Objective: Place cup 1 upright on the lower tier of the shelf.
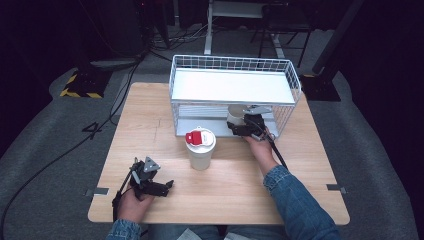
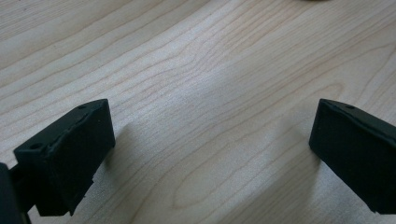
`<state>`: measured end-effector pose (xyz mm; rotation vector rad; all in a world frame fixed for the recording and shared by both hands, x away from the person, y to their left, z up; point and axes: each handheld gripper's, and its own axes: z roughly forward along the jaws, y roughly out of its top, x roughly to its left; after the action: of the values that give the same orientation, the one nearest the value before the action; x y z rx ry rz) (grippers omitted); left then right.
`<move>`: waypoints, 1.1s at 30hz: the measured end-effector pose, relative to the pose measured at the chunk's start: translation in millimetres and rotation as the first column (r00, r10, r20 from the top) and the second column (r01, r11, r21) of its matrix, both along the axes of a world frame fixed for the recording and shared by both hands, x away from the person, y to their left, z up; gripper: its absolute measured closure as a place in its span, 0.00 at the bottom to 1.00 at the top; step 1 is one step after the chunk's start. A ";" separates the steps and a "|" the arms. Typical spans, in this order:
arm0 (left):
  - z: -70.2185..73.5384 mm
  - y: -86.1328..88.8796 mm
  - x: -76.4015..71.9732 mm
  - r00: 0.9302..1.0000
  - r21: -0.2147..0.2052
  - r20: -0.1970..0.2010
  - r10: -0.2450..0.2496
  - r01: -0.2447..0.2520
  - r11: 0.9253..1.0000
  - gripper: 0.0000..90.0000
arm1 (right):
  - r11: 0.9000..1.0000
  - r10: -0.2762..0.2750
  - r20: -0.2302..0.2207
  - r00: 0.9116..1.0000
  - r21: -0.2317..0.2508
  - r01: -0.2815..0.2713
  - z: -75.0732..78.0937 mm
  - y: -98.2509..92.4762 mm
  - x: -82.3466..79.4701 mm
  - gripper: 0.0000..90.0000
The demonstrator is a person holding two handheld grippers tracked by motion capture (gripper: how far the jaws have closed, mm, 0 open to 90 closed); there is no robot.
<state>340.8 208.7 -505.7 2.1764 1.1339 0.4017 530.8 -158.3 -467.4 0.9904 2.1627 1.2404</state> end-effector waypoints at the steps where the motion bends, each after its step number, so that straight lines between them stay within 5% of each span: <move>1: 0.0 0.0 0.0 1.000 0.000 0.000 0.000 0.000 1.000 0.01 | 1.000 -0.003 -0.004 1.000 0.004 0.003 -0.2 0.6 0.8 0.25; 33: -0.2 -0.5 0.0 1.000 -0.005 -0.003 0.008 -0.008 1.000 0.01 | 0.999 -0.039 -0.028 0.999 0.003 0.039 -7.7 6.8 15.5 0.25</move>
<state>340.9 208.2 -505.9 2.1696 1.1437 0.3988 546.3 -151.5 -475.1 1.0518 2.1527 1.2197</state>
